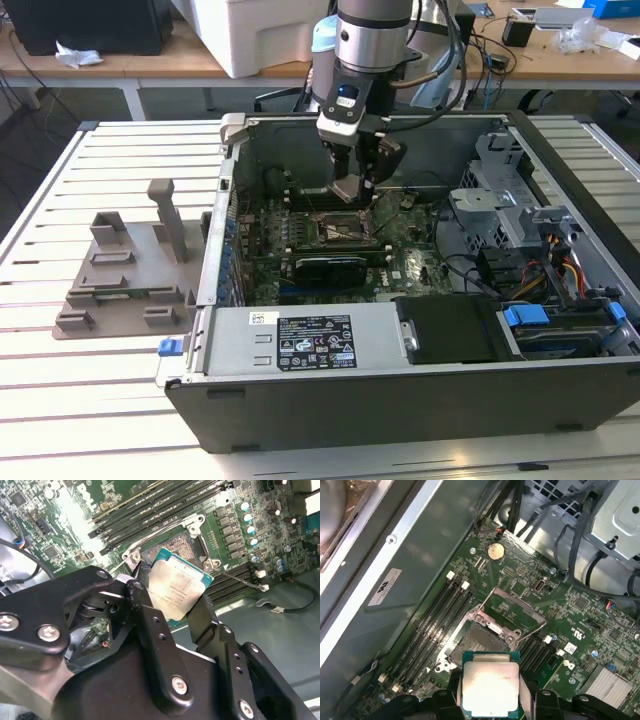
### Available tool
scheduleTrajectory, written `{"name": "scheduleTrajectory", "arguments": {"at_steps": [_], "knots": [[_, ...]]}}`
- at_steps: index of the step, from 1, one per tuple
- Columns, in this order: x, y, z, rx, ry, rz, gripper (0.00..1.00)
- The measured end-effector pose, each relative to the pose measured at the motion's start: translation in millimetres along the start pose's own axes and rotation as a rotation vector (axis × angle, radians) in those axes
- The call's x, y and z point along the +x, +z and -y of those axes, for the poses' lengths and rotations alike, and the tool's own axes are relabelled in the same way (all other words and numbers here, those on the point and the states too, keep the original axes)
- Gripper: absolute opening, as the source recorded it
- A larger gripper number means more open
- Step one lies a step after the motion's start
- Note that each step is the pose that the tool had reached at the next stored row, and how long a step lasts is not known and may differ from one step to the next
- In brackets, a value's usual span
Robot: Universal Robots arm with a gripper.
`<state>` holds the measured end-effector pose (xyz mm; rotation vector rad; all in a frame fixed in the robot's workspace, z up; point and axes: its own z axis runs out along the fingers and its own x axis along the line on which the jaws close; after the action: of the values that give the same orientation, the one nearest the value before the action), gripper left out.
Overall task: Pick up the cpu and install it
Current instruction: 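Place the cpu into insertion slot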
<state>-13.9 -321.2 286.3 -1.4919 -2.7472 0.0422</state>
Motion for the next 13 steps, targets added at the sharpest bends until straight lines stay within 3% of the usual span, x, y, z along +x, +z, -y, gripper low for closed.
{"name": "scheduleTrajectory", "arguments": {"at_steps": [13], "knots": [[0.0,0.1,0.1,0.005,0.135,0.0031,0.54]]}}
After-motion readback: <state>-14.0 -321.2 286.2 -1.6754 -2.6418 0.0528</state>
